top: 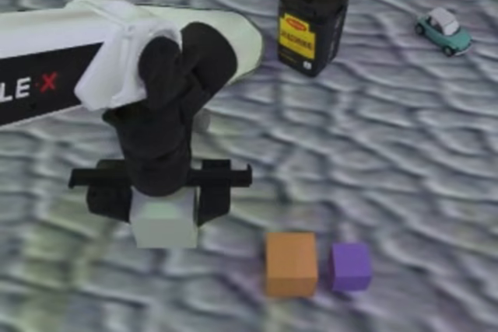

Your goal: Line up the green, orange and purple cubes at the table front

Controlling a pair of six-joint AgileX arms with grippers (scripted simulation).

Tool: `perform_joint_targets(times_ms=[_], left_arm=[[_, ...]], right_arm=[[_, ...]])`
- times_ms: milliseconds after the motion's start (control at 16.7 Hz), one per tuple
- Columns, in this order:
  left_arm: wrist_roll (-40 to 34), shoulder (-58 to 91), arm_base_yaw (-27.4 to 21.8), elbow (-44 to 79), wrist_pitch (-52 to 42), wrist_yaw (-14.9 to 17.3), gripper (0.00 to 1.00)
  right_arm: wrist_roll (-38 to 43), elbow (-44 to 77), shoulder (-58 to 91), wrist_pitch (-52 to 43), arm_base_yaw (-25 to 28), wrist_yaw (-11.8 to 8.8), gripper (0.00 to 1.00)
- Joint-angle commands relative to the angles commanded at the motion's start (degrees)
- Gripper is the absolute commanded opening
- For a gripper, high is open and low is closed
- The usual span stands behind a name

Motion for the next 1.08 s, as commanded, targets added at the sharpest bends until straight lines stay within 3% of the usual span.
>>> perform_joint_targets(times_ms=[240,600,1080], left_arm=[[-6.6,-2.4,-4.6,-1.5,0.4,-0.2,0.0],[-6.5,-1.9,-4.5,-2.0,1.4,-0.2,0.0],[-6.4,3.6,-4.5,-10.9,16.0,-0.2,0.0]], right_arm=[[0.0,0.0,0.0,0.0,0.0,0.0,1.0],[0.0,0.0,0.0,0.0,0.0,0.0,1.0],[0.0,0.0,0.0,0.0,0.0,0.0,1.0]])
